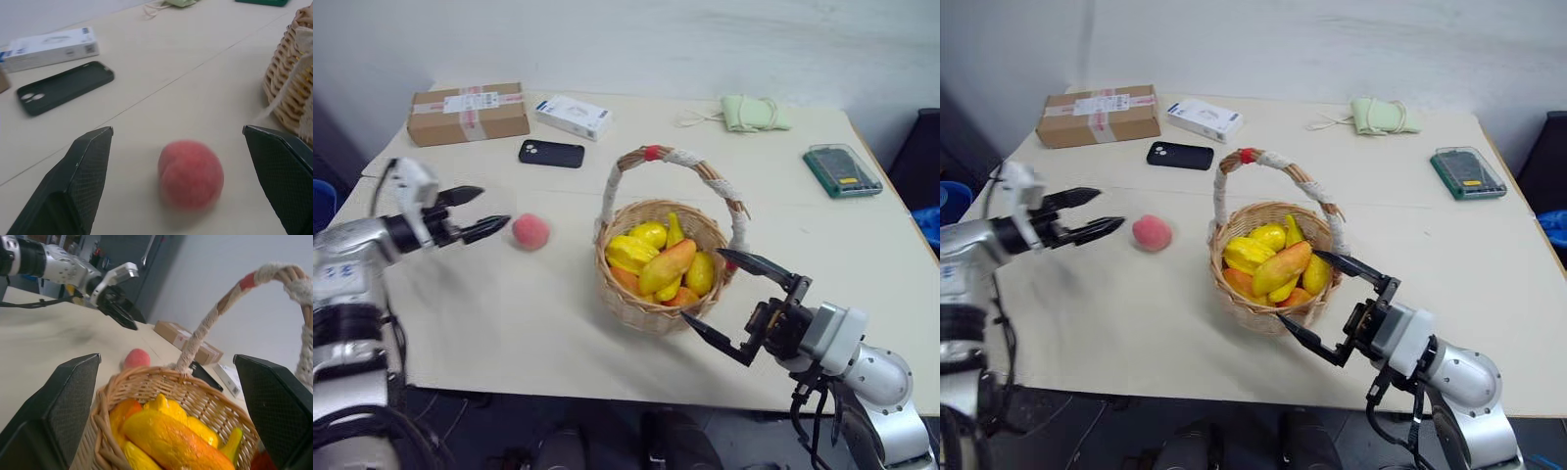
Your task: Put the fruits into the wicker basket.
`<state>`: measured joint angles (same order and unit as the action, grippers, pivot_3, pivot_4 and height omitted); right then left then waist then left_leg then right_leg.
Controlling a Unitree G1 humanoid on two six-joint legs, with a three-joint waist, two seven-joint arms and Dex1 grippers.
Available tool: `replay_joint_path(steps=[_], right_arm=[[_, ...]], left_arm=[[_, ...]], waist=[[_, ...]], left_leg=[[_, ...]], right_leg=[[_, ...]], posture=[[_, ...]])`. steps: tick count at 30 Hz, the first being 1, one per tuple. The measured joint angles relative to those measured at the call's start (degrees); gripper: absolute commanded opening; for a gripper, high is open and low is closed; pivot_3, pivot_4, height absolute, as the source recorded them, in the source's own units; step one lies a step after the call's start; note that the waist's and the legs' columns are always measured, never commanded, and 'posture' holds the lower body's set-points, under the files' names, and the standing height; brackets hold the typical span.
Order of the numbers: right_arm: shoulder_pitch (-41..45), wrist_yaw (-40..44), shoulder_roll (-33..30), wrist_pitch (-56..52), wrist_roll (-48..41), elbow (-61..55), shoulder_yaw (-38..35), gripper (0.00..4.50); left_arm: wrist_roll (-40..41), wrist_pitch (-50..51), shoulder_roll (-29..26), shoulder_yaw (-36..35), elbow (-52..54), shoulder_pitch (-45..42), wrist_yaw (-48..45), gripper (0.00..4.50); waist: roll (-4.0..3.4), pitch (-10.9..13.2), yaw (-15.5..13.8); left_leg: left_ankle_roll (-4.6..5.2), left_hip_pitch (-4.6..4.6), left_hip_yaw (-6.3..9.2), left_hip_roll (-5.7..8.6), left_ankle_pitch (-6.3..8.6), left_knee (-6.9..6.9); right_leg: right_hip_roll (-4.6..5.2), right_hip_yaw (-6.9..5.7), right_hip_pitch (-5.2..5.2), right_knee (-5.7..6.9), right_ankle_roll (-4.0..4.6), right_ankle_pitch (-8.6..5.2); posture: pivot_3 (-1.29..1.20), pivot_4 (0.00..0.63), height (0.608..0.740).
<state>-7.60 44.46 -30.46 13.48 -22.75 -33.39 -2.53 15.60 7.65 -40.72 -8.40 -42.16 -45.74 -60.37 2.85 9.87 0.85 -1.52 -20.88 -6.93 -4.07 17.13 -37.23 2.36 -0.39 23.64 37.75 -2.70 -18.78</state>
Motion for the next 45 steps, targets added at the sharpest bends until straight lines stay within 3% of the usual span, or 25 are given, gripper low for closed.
replay_joint_path(steps=[4,10,16,18,22,27,30,35,37,41,45], right_arm=[[-0.03,-1.29,0.02,-0.36,0.90,-0.50,-0.11,4.50],[-2.08,-2.88,-0.01,-1.02,1.92,-1.97,-0.92,4.50],[-2.43,-4.51,0.35,-1.05,2.66,-2.57,-1.18,4.50],[-2.45,-4.73,0.40,-1.05,2.66,-2.58,-1.17,4.50],[-3.42,-4.83,0.40,-1.10,2.45,-2.52,-2.30,4.50],[-8.20,-7.14,0.93,-1.25,-0.28,-2.17,-10.86,4.50],[-9.73,-7.53,0.91,-1.27,-0.72,-1.86,-14.33,4.50],[-11.21,-7.11,0.37,-2.84,-2.28,-1.76,-16.68,4.50],[-11.20,-6.86,0.30,-3.86,-2.99,-1.80,-16.64,4.50],[-12.34,-7.08,0.31,-5.83,-3.26,-2.77,-16.45,4.50],[-14.04,-7.94,0.59,-7.63,-3.24,-5.13,-15.89,4.50]], left_arm=[[-3.97,-4.57,3.97,2.95,-12.03,-5.18,1.23,4.47],[-9.07,-8.72,4.30,5.45,-19.65,-6.65,1.88,4.47],[-11.04,-10.04,3.91,6.34,-20.81,-6.59,0.35,2.71],[-9.92,-10.30,3.95,5.55,-19.33,-5.50,-2.86,2.48],[-3.72,-7.76,3.83,3.14,-9.69,-1.99,-11.88,2.48],[7.84,12.80,-3.86,2.63,19.97,6.61,-21.86,2.48],[12.45,20.47,-4.08,2.99,33.97,8.74,-20.90,2.48],[15.97,32.18,4.98,8.49,48.67,6.57,-9.05,2.48],[15.67,35.30,8.18,11.91,50.73,5.79,-4.50,3.18],[14.00,34.21,12.39,12.01,50.68,4.95,2.40,4.40],[13.43,30.07,11.14,11.77,50.76,7.30,1.48,4.46]], waist=[[0.00,0.01,1.07],[-0.01,0.02,0.72],[-0.01,0.02,0.64],[-0.01,0.02,0.72],[-0.02,0.03,0.68],[-0.13,0.08,0.84],[-0.23,0.15,0.43],[-0.28,0.13,-0.12],[-0.29,0.14,0.09],[-0.39,0.19,1.00],[-0.52,0.22,0.97]], left_leg=[[-0.20,-0.12,-0.01,-0.06,-0.11,-0.03],[-0.21,-0.18,0.04,-0.09,-0.12,-0.04],[-0.12,-0.20,0.06,0.00,-0.12,-0.13],[-0.12,-0.19,0.07,0.01,-0.12,-0.11],[-0.23,-0.24,0.09,-0.14,-0.18,-0.10],[-0.29,-0.18,0.16,-0.35,-0.21,-0.08],[-0.14,-0.10,0.27,-0.23,-0.16,-0.13],[0.09,-0.05,0.37,0.09,-0.27,-0.12],[0.08,-0.08,0.33,0.22,-0.29,-0.11],[-0.06,-0.06,0.34,0.21,-0.37,0.05],[-0.41,0.19,0.40,0.19,-0.51,0.13]], right_leg=[[-0.10,0.01,0.13,0.04,-0.01,0.00],[-0.12,-0.08,0.14,0.05,-0.01,0.00],[0.01,-0.12,0.10,0.11,-0.06,0.03],[0.00,-0.12,0.10,0.12,-0.06,0.03],[-0.01,-0.16,0.10,0.12,-0.05,0.03],[-0.04,0.01,0.07,0.10,-0.04,0.02],[0.03,-0.01,-0.09,0.10,-0.06,0.03],[0.08,0.20,-0.20,0.09,-0.33,0.19],[0.05,0.30,-0.16,0.07,-0.35,0.20],[-0.14,0.49,-0.07,0.09,-0.34,0.19],[-0.25,0.62,-0.08,0.10,-0.29,0.16]], posture=[[0.00,0.150,0.740],[0.00,0.150,0.740],[0.00,0.150,0.740],[0.00,0.150,0.740],[0.00,0.150,0.740],[0.00,0.150,0.740],[0.00,0.150,0.740],[0.00,0.150,0.740],[0.00,0.150,0.740],[0.00,0.150,0.740],[0.00,0.150,0.740]])
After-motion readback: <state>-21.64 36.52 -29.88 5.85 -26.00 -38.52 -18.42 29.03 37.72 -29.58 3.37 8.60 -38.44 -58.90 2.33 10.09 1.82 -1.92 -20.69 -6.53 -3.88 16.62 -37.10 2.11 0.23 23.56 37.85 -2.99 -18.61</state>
